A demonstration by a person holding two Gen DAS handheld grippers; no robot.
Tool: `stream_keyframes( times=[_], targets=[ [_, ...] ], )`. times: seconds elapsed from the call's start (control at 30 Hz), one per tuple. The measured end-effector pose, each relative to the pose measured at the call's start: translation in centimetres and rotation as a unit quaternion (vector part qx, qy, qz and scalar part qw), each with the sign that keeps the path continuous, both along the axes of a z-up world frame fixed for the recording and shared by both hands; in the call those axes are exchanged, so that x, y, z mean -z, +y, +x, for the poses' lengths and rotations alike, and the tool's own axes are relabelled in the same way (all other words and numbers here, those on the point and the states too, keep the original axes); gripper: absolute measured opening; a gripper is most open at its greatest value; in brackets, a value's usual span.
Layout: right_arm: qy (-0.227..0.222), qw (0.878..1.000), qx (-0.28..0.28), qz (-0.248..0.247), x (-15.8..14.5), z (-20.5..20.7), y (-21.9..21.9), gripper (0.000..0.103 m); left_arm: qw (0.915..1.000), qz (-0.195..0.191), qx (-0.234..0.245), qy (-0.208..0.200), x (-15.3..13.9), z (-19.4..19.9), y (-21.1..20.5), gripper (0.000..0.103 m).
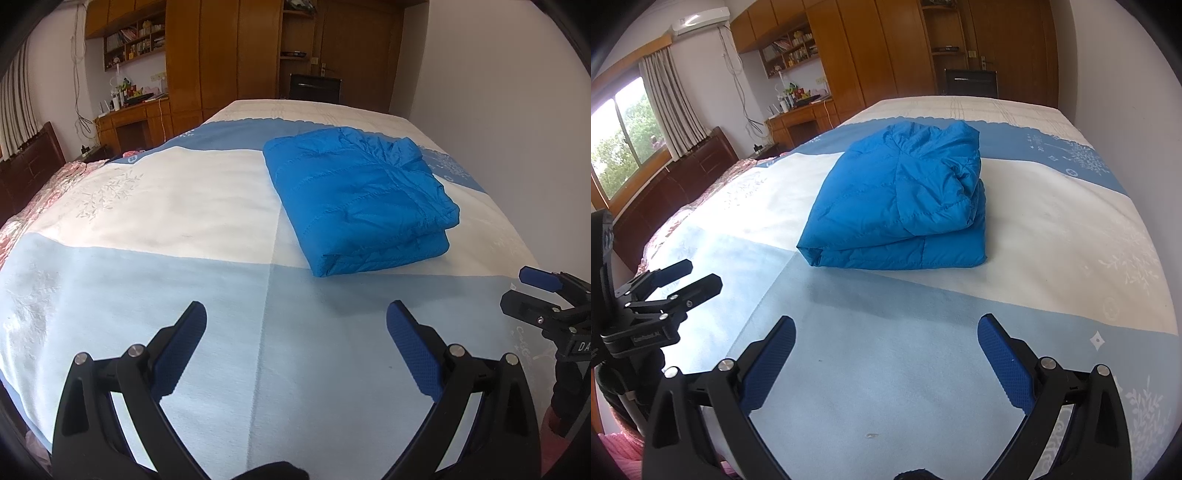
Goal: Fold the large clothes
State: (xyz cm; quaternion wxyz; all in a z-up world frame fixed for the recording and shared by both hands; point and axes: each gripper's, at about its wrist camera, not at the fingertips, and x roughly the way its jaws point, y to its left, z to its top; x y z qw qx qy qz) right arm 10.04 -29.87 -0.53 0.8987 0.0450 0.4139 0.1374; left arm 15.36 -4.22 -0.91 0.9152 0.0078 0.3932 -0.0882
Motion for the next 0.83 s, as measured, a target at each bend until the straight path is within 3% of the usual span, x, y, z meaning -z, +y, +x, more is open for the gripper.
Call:
stream_keyframes(
  times=[0.83],
  targets=[
    [0.009,1.0,0.001,-0.001,0.58,0.73,-0.4,0.099,0.9999,-0.003,0.005,0.01,0.3,0.36,-0.13,0.097]
  ],
)
